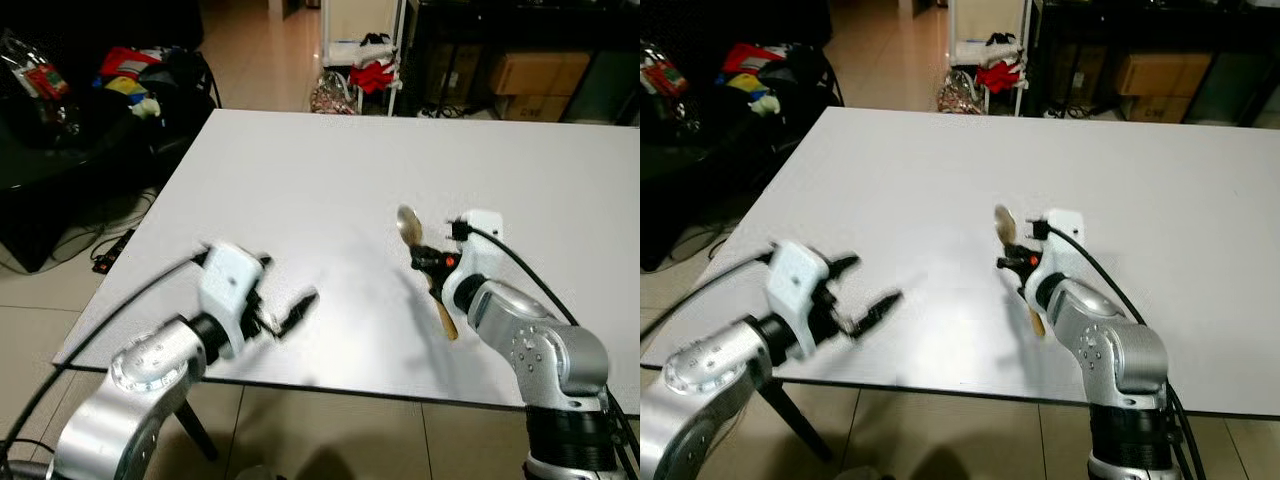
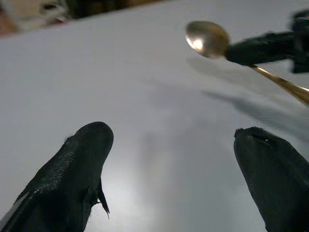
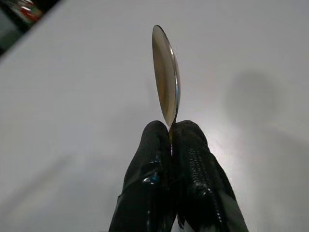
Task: Setting the table
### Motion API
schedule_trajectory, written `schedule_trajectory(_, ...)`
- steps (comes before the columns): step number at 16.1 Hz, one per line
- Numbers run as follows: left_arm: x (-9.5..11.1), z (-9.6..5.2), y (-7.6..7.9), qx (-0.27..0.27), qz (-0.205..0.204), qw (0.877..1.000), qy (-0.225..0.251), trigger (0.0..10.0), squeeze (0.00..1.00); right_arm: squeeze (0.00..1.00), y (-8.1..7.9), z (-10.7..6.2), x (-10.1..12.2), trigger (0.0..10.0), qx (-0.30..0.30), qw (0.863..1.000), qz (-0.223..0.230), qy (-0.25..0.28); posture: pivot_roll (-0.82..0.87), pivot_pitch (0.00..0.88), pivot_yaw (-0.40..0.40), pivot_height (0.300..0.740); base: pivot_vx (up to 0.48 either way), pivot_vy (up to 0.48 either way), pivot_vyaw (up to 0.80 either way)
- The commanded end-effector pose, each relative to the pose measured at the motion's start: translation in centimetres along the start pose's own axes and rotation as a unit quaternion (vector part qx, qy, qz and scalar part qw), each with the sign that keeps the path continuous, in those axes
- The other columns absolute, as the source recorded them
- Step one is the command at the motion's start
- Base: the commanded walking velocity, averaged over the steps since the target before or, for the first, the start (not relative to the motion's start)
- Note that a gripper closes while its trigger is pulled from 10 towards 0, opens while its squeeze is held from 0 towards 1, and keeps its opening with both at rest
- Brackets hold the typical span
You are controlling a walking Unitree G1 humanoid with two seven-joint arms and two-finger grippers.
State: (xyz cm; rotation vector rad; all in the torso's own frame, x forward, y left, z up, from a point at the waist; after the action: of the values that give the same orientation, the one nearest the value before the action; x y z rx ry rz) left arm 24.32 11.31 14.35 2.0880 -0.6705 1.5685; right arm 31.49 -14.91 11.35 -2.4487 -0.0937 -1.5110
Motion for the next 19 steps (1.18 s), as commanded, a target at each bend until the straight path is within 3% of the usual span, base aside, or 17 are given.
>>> schedule_trajectory(1,0.4,0.0,0.1,-0.008,0.005,1.0,0.004,10.0,0.0,0.0,0.7,-0.1,-0.2,10.0,-0.017,1.0,-0.002,-0.002,0.08,0.0,0.036,0.74,0.0,0.0,0.0)
schedule_trajectory(7,0.8,-0.2,0.3,-0.048,-0.001,0.999,-0.002,10.0,0.0,0.0,2.3,-0.2,-1.6,10.0,-0.043,0.999,0.017,-0.009,0.08,0.0,0.052,0.74,0.0,0.0,0.0)
schedule_trajectory(19,0.6,-0.7,-0.5,-0.057,0.002,0.998,-0.037,10.0,0.0,0.0,2.7,1.7,-2.7,10.0,-0.022,0.998,0.058,-0.01,0.09,0.0,0.075,0.74,0.0,0.0,0.0)
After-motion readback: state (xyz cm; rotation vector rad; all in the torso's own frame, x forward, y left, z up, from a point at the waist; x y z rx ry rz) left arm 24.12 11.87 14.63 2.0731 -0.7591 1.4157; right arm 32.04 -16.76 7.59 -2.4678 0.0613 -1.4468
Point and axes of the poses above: a point about 5 cm out from each wrist's last joint towards the gripper, its own z axis pointing out of the wrist towards the gripper, its own x axis along the axis of the wrist's last joint, y = z × x, the point moved 3 cm from there along z, pointing out of the wrist towards the gripper, and after that the axes turned 6 degrees about -z, right-handed, at the moved point
